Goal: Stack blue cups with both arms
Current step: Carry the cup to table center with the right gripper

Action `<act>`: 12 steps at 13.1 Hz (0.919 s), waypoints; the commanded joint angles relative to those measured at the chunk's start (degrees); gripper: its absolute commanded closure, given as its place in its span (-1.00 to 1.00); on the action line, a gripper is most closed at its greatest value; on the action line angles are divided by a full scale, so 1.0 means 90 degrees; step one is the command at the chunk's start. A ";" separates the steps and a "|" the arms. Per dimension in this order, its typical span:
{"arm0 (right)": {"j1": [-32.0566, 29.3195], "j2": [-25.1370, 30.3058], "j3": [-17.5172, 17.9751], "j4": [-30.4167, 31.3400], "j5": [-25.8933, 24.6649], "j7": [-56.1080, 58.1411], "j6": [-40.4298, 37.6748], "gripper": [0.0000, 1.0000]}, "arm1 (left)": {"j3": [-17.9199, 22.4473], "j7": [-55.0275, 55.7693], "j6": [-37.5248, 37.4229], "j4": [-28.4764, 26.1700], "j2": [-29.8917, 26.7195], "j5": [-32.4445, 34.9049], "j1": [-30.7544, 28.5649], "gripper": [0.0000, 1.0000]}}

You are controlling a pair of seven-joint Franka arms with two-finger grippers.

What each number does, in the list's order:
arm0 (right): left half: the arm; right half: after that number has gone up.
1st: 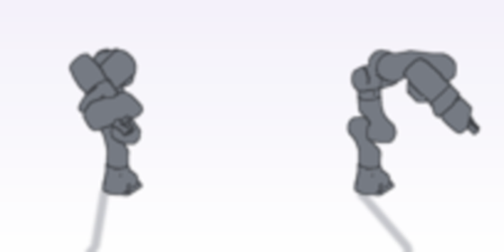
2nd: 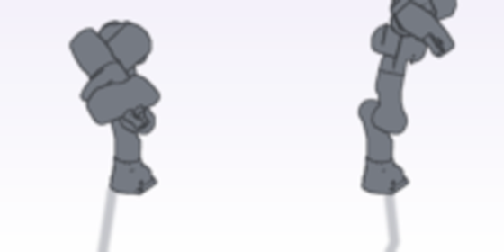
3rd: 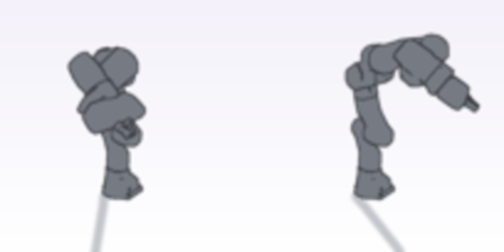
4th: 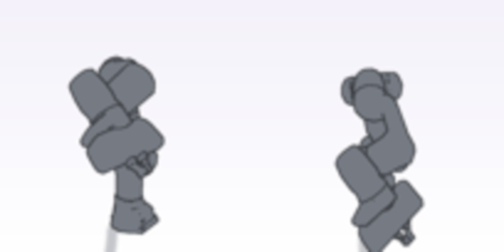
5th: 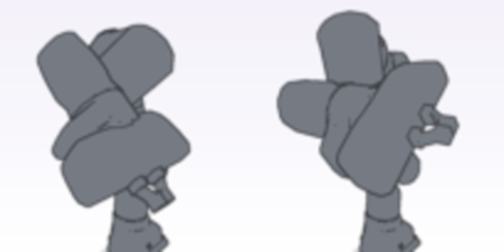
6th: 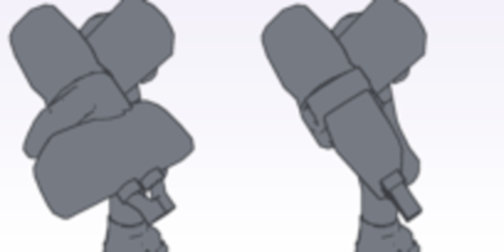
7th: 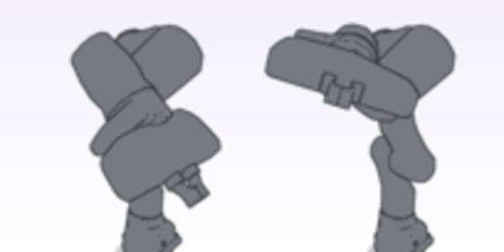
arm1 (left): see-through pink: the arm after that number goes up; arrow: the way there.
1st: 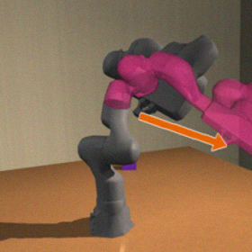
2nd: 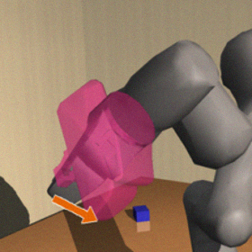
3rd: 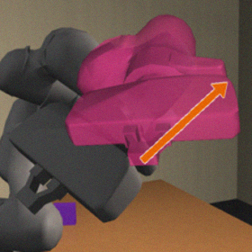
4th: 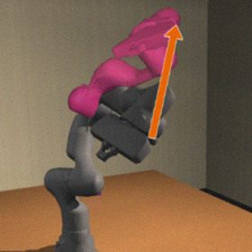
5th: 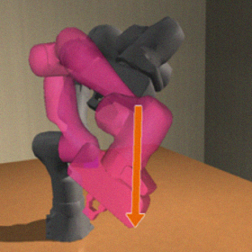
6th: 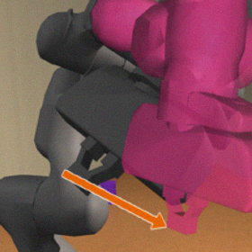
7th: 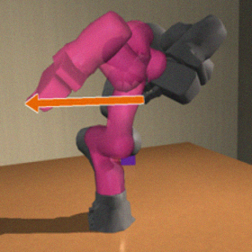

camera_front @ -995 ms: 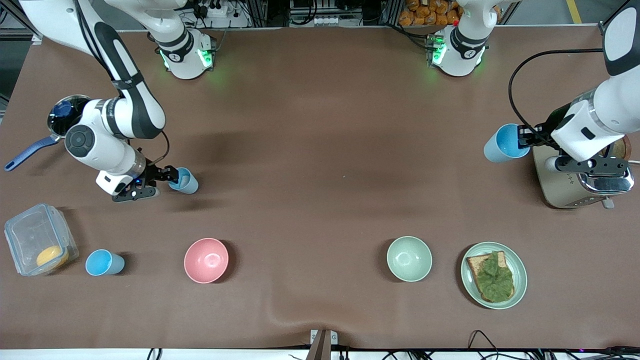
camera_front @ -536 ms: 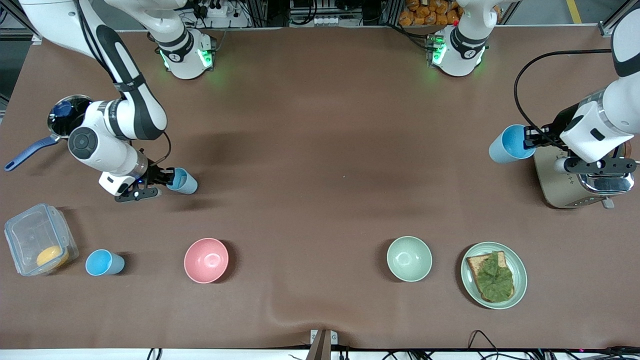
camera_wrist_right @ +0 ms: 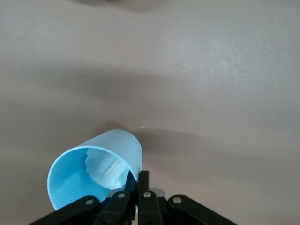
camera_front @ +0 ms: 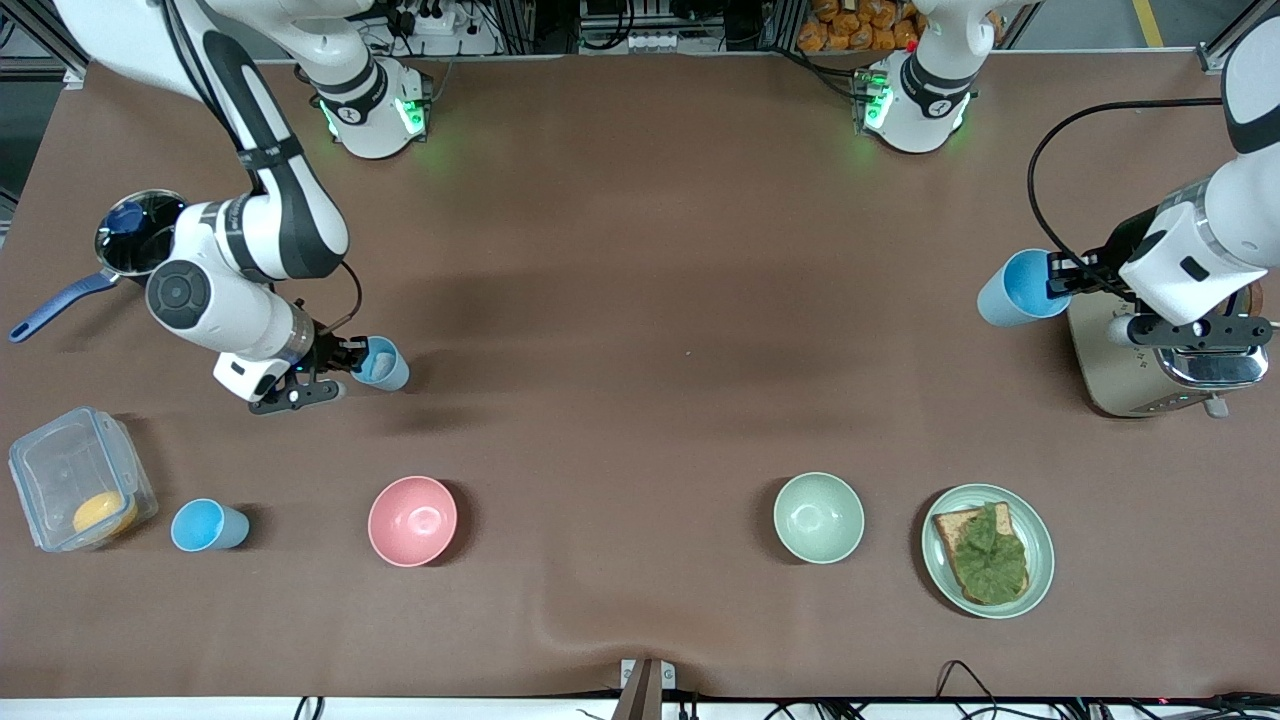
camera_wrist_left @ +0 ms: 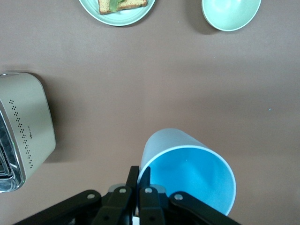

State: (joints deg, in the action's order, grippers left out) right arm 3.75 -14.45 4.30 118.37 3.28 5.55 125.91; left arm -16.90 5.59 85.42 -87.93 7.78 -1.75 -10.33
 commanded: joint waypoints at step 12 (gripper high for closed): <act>0.4347 -0.0541 -0.0029 -0.0515 0.0534 -0.5682 0.1262 1.00 | -0.0026 0.0082 -0.0349 0.0072 -0.0006 -0.0157 -0.0044 1.00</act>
State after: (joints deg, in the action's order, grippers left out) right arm 39.50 -16.27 4.88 115.18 6.93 -41.41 134.36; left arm -16.89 5.59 84.50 -87.92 7.80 -1.75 -10.37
